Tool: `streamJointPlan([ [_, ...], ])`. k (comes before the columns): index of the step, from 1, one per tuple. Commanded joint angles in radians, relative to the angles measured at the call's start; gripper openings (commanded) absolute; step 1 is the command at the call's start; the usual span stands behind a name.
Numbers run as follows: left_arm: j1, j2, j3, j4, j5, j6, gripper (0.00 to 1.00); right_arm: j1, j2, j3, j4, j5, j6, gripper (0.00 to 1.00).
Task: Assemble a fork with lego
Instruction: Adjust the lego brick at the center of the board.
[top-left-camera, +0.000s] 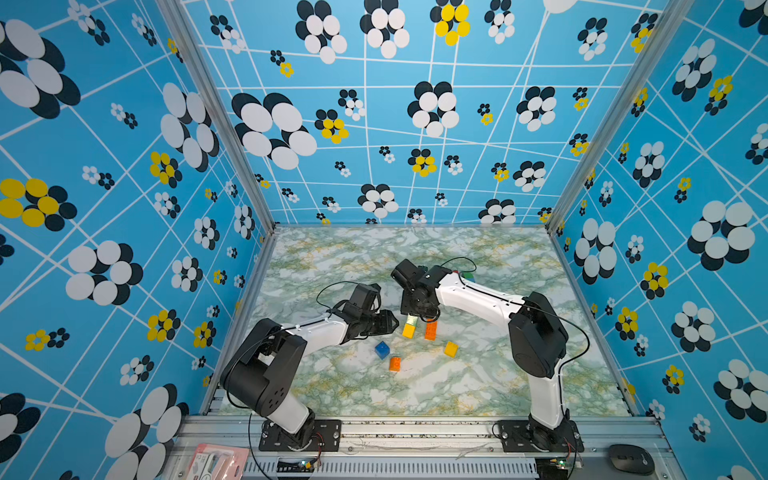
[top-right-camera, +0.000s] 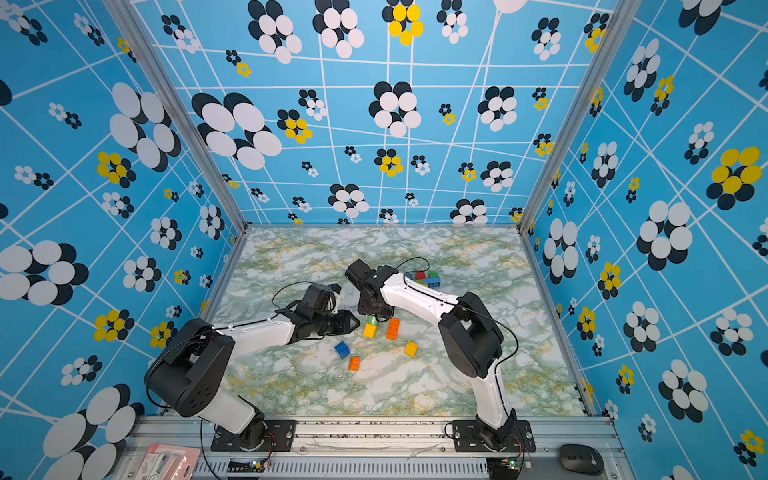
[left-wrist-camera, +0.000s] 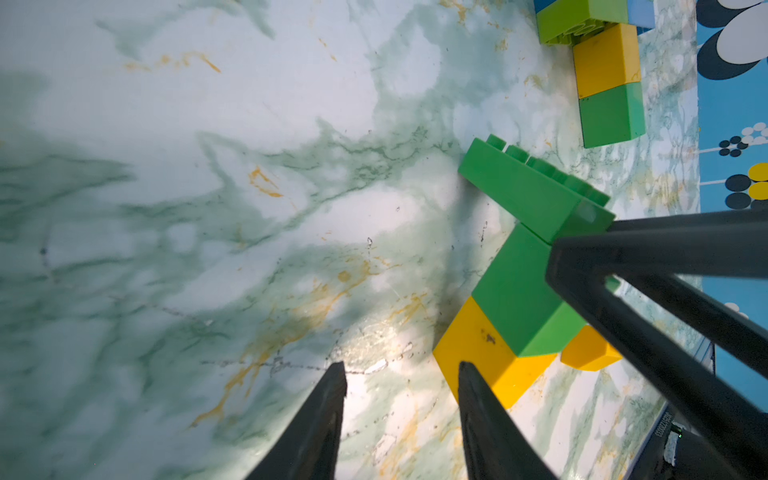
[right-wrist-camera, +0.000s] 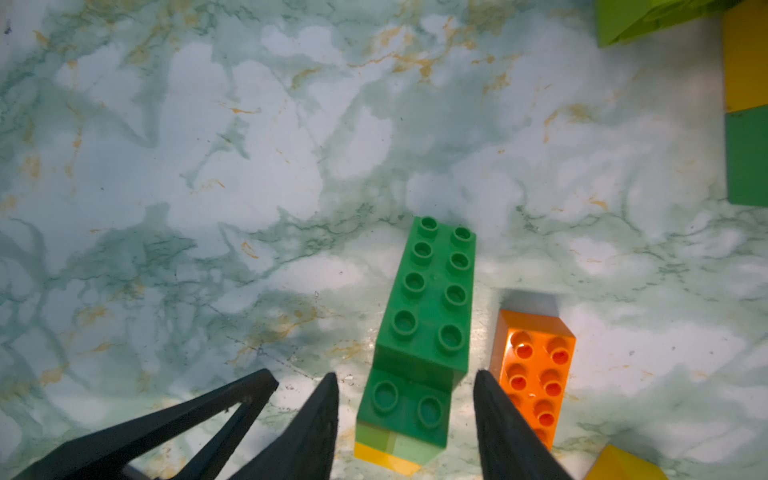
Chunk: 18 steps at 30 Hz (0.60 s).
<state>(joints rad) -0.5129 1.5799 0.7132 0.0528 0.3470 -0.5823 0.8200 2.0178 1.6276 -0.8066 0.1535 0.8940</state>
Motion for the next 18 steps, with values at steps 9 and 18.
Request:
streamJointPlan([
  [9, 0.007, -0.022, -0.014, 0.005, 0.003, 0.009, 0.47, 0.008, 0.036, 0.028, -0.074, -0.011, -0.029, 0.49],
  [18, 0.008, -0.022, -0.013, 0.003, 0.004, 0.008, 0.48, 0.010, 0.038, 0.025, -0.072, -0.015, -0.031, 0.44],
])
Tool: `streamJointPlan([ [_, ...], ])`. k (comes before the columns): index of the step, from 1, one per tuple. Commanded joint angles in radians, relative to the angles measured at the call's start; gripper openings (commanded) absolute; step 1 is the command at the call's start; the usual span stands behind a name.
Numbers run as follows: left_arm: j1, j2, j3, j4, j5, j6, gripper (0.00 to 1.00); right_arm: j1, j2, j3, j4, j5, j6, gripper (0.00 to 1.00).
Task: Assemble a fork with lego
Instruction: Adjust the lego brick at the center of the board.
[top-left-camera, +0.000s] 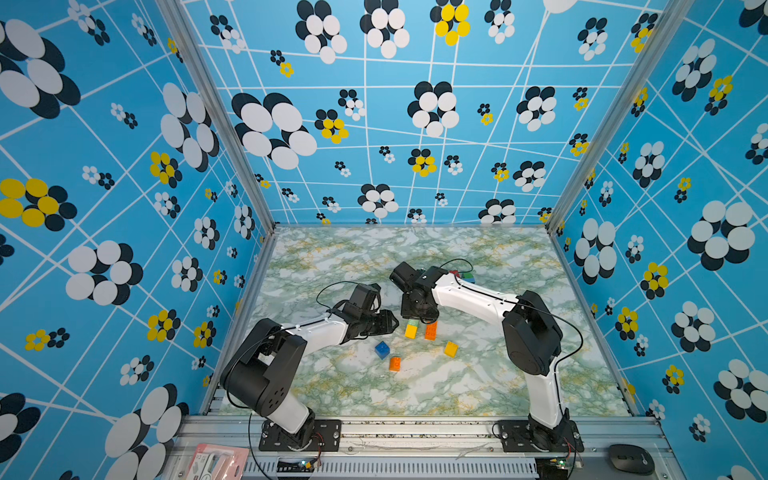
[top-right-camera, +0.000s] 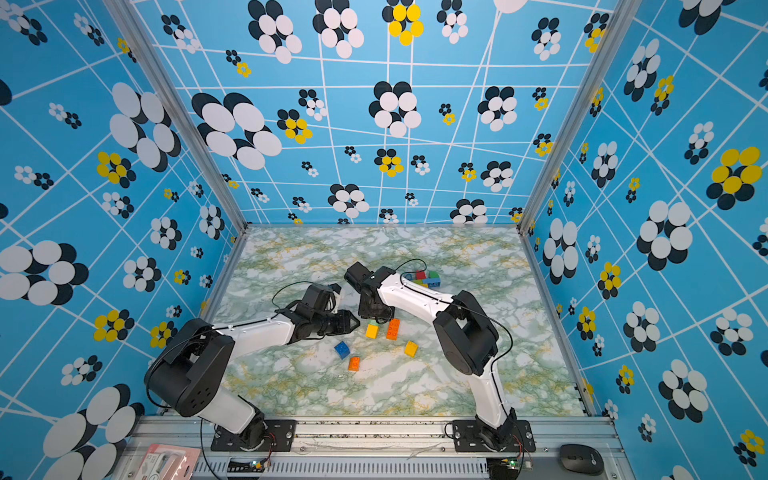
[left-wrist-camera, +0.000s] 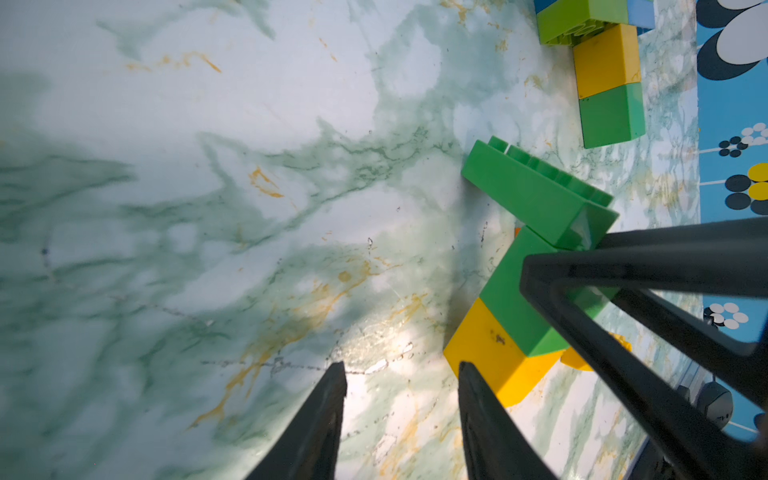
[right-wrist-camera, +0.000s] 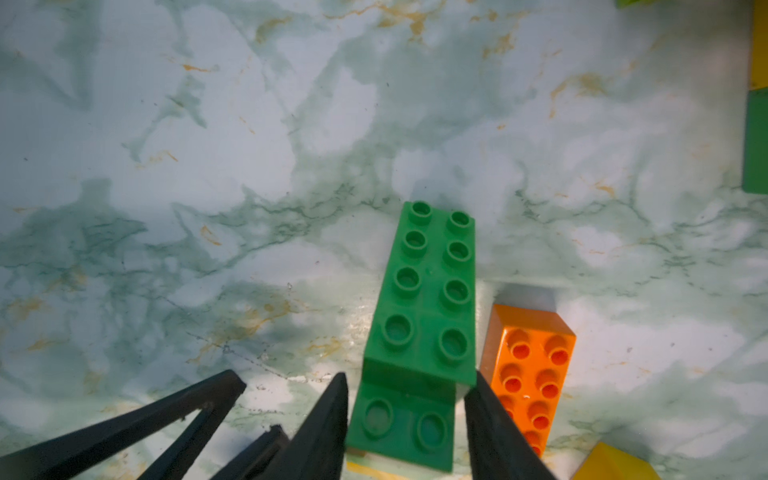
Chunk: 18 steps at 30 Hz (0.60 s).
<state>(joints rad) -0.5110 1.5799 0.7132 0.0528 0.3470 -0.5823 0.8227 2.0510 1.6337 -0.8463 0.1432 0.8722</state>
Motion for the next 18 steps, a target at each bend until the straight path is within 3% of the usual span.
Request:
streamJointPlan([
  [1, 0.008, -0.022, -0.014, 0.003, 0.005, 0.009, 0.48, 0.007, 0.002, 0.017, -0.033, -0.004, -0.009, 0.43],
  [12, 0.059, -0.057, -0.021, -0.005, 0.014, 0.004, 0.47, 0.020, -0.125, -0.087, 0.000, 0.044, -0.023, 0.30],
  [18, 0.150, -0.112, -0.012, -0.034, 0.042, -0.001, 0.48, 0.041, -0.312, -0.273, 0.276, 0.078, -0.255, 0.07],
])
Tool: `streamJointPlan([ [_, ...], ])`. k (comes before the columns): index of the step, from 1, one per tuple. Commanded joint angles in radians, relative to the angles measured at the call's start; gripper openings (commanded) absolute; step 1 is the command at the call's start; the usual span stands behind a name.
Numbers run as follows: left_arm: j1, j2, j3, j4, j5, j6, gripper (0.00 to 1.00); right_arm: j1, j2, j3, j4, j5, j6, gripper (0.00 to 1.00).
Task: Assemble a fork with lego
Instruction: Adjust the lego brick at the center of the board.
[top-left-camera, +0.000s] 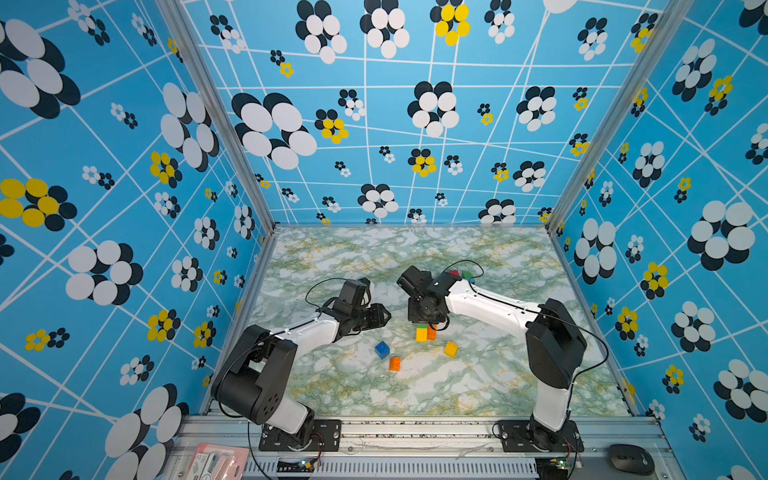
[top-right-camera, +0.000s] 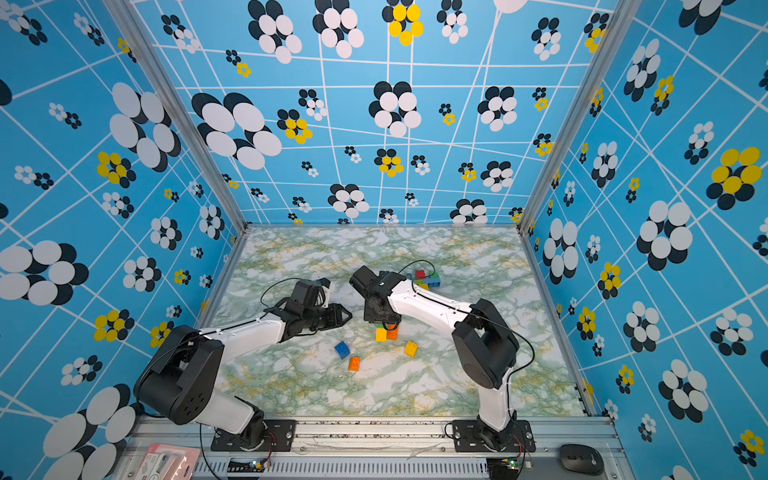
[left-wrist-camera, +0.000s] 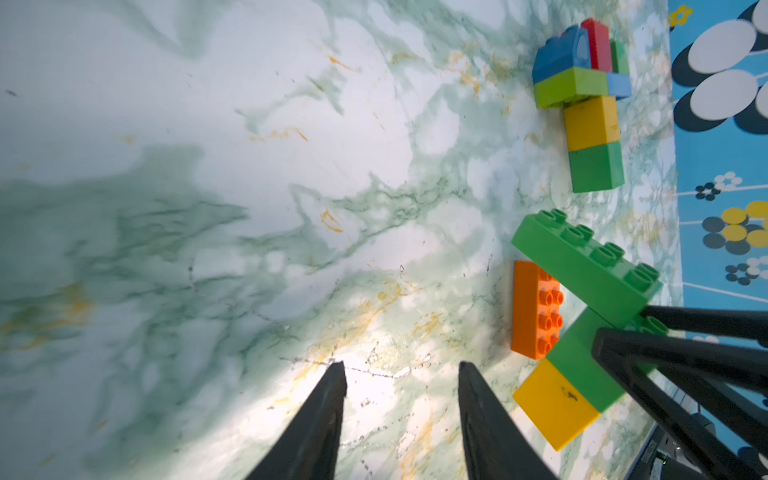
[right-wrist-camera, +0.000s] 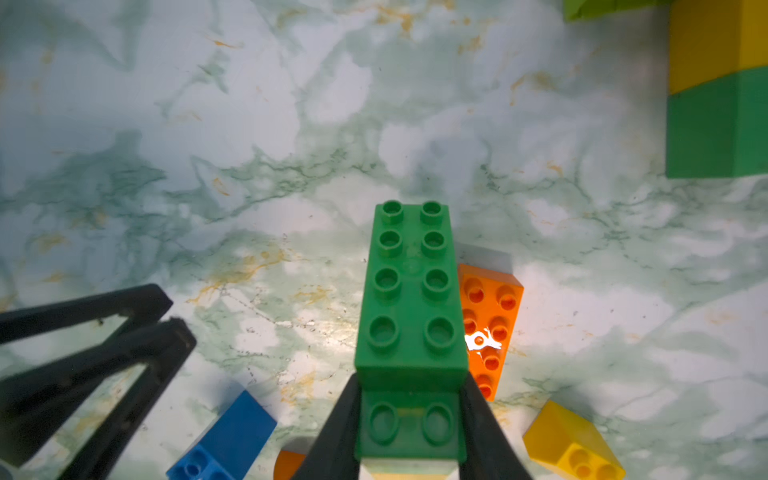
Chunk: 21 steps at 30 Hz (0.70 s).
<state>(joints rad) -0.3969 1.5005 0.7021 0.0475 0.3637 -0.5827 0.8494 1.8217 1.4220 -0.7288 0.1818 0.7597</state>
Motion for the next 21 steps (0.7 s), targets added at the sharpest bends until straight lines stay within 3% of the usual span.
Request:
streamJointPlan([
  [1, 0.050, -0.032, 0.007, -0.036, 0.032, 0.002, 0.48, 0.020, -0.122, -0.098, 0.223, 0.047, -0.199, 0.06],
  [7, 0.125, 0.008, 0.080, -0.072, 0.062, 0.017, 0.49, 0.028, -0.265, -0.356, 0.667, 0.051, -0.444, 0.13],
  [11, 0.156, 0.073, 0.163, -0.133, 0.095, 0.042, 0.49, 0.025, -0.240, -0.517, 0.948, 0.066, -0.577, 0.13],
  [15, 0.182, 0.116, 0.218, -0.157, 0.108, 0.037, 0.48, 0.026, -0.223, -0.600, 1.158, 0.064, -0.609, 0.05],
  [21, 0.189, 0.211, 0.308, -0.224, 0.123, 0.046, 0.48, 0.028, -0.209, -0.689, 1.366, 0.016, -0.629, 0.03],
])
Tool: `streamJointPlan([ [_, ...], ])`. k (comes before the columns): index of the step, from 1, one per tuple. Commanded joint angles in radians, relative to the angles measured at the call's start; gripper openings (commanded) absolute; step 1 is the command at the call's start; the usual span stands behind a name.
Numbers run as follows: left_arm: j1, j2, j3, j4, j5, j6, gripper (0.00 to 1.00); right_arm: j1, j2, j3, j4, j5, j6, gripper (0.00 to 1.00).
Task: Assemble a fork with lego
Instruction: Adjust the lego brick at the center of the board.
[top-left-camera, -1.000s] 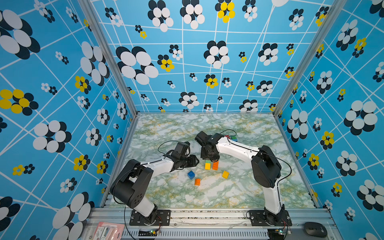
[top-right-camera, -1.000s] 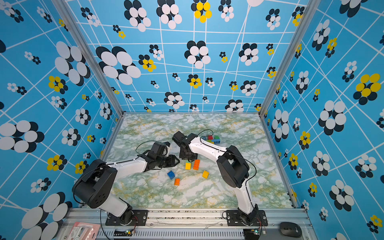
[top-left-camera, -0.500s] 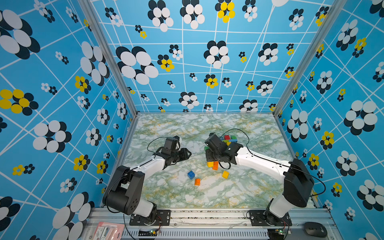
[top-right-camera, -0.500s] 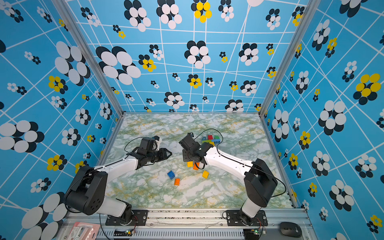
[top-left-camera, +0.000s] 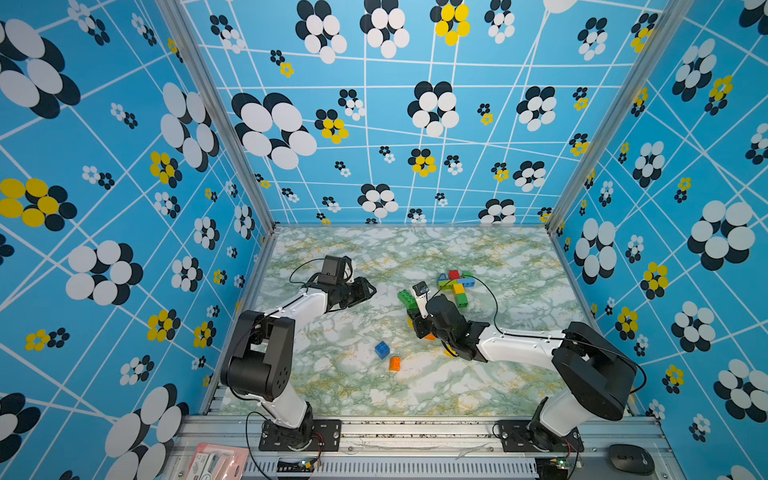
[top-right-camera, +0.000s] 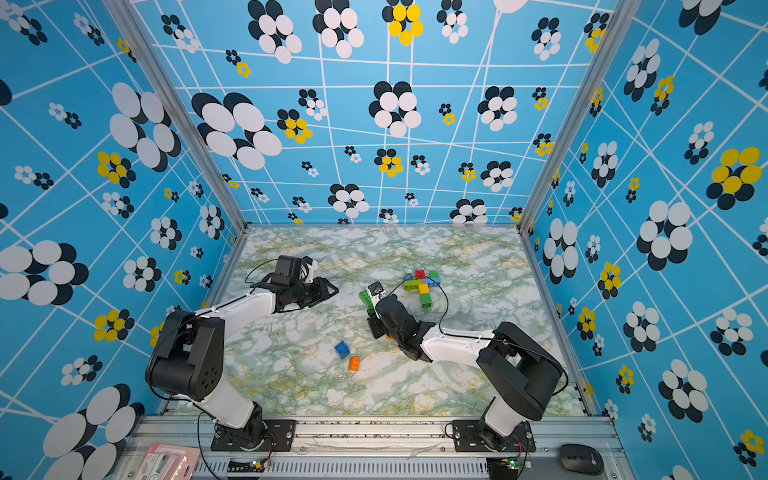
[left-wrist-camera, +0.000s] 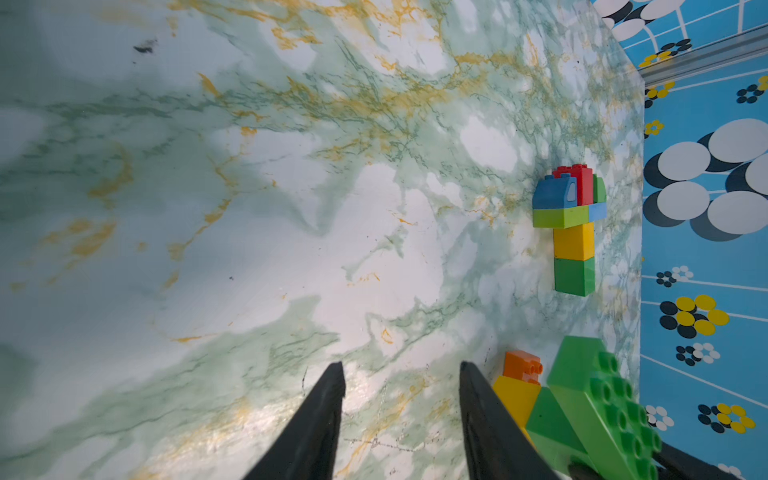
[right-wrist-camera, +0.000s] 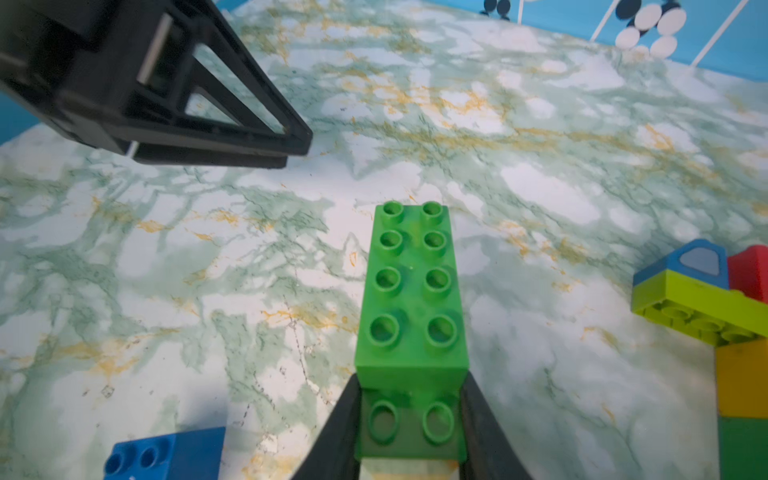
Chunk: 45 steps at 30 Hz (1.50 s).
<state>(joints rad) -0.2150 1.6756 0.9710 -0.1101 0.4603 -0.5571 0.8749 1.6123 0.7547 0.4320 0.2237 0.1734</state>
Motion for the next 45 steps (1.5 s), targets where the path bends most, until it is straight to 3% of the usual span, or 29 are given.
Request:
streamJointPlan([
  [1, 0.006, 0.046, 0.046, -0.067, 0.032, 0.019, 0.48, 0.003, 0.005, -0.033, 0.228, -0.040, -0.050, 0.04],
  [9, 0.001, 0.072, 0.092, -0.111, 0.026, 0.036, 0.48, 0.005, 0.126, -0.180, 0.659, -0.169, -0.103, 0.04],
  [18, -0.022, 0.108, 0.120, -0.145, 0.035, 0.057, 0.48, 0.009, 0.291, -0.221, 0.935, -0.156, -0.167, 0.06],
  [25, -0.048, 0.125, 0.141, -0.163, 0.029, 0.071, 0.49, 0.009, 0.331, -0.225, 0.929, -0.161, -0.211, 0.14],
  [45, -0.118, 0.158, 0.156, -0.176, 0.022, 0.094, 0.49, 0.029, 0.292, -0.202, 0.761, -0.164, -0.246, 0.52],
])
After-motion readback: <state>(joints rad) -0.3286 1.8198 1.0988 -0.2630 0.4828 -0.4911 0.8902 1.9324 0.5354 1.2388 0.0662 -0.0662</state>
